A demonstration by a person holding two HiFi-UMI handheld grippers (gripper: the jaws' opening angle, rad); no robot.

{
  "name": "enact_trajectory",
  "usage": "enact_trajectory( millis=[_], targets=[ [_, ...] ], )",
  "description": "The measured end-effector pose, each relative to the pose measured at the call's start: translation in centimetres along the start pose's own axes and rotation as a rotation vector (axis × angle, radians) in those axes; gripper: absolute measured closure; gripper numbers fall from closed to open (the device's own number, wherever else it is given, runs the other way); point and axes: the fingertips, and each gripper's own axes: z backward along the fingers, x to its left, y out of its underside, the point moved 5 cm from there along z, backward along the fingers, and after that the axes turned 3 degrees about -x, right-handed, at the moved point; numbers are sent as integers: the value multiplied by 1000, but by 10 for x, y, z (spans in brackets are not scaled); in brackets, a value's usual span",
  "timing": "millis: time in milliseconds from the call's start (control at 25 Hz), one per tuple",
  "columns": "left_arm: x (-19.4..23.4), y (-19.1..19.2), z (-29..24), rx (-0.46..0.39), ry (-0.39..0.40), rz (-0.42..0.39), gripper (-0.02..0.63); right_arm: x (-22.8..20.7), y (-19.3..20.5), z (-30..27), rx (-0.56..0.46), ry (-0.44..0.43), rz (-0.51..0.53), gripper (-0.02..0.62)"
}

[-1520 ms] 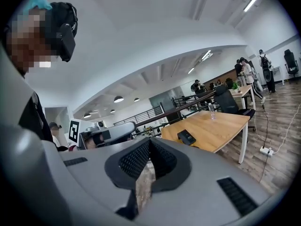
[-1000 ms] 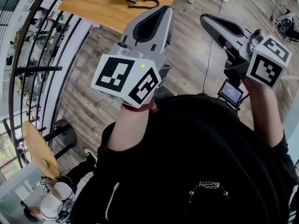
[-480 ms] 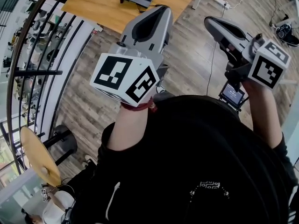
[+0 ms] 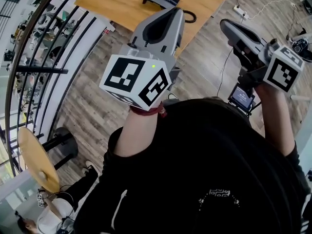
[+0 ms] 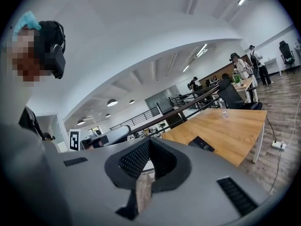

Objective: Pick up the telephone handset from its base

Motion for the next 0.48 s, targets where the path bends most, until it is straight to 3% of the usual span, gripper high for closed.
enact_trajectory(
  millis=[280,480],
  targets=[
    [5,-2,37,18,-78,23,601,33,5,-6,30,-40,18,578],
    [-8,-27,62,-9,-70,17,601,59,-5,-1,60,-44,23,578]
  ],
)
